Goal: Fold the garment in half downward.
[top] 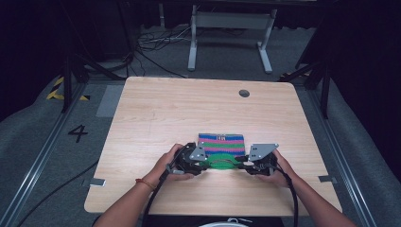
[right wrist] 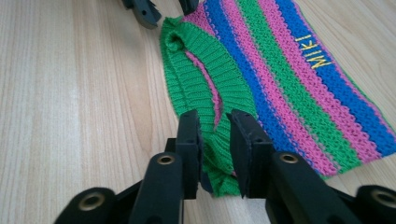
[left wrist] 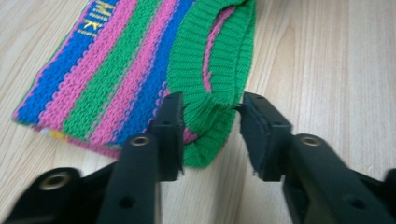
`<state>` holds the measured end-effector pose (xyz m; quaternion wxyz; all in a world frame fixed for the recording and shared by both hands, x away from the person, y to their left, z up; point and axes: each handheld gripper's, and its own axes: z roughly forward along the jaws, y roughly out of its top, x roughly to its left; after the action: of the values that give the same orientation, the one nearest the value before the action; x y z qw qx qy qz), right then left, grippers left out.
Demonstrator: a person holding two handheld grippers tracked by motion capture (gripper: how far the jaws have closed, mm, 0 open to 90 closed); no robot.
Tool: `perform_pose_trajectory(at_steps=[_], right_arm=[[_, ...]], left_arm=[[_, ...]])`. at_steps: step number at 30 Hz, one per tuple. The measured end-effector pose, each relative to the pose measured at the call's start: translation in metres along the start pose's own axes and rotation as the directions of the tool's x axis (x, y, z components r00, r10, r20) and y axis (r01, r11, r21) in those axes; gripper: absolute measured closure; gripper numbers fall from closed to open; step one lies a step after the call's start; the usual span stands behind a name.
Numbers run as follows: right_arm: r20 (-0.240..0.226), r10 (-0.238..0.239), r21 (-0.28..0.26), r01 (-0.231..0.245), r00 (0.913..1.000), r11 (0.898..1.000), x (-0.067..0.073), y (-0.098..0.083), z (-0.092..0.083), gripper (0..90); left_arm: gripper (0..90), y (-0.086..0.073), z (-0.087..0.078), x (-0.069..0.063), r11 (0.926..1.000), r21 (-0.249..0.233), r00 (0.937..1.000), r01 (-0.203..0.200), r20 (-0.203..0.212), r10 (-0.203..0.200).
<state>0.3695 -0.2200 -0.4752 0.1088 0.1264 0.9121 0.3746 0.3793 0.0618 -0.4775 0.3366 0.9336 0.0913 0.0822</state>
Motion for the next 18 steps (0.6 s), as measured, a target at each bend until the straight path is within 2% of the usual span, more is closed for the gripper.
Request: perform_pose_trajectory(at_steps=[1,4,6,7,9,12,14,16,18], right_arm=[[0.002,0.000,0.002,0.000,1.0000,1.000,0.000,0.000,-0.001,71.0],[0.008,-0.001,0.006,0.001,1.0000,1.000,0.001,0.002,-0.006,68.2],[0.004,-0.002,0.008,0.002,1.0000,1.000,0.001,0.002,-0.008,67.6],[0.011,0.000,0.016,0.000,0.9999,1.000,0.001,0.003,-0.010,66.9],[0.036,-0.004,0.030,0.002,0.9994,1.000,0.000,0.003,-0.016,63.7],[0.059,0.003,0.039,-0.005,0.9983,0.999,-0.001,0.000,-0.025,60.8],[0.069,0.010,0.039,-0.012,0.9975,0.999,-0.002,-0.003,-0.028,59.6],[0.087,0.026,0.038,-0.030,0.9959,0.999,-0.003,-0.009,-0.035,57.4],[0.100,0.046,0.038,-0.050,0.9939,0.998,-0.004,-0.015,-0.041,56.0]], left_arm=[[56.4,0.000,-0.002,0.000,0.9999,0.011,0.9998,0.004,-0.022,-0.004],[53.0,0.001,-0.005,0.000,0.9995,0.029,0.9996,0.015,-0.025,-0.014],[52.5,0.000,-0.009,0.000,0.9987,0.051,0.9998,0.003,-0.022,-0.002],[52.0,0.000,-0.012,0.000,0.9985,0.055,0.9998,0.004,-0.017,-0.003],[46.8,-0.003,-0.021,0.000,0.9970,0.075,0.9984,0.018,-0.055,-0.013],[42.0,-0.008,-0.028,0.000,0.9962,0.085,0.9976,0.019,-0.068,-0.013],[39.8,-0.016,-0.033,0.000,0.9948,0.098,0.9954,0.026,-0.094,-0.017],[36.4,-0.025,-0.038,0.000,0.9945,0.091,0.9933,0.052,-0.108,-0.042],[33.9,-0.033,-0.041,0.001,0.9918,0.108,0.9910,0.067,-0.122,-0.054]])
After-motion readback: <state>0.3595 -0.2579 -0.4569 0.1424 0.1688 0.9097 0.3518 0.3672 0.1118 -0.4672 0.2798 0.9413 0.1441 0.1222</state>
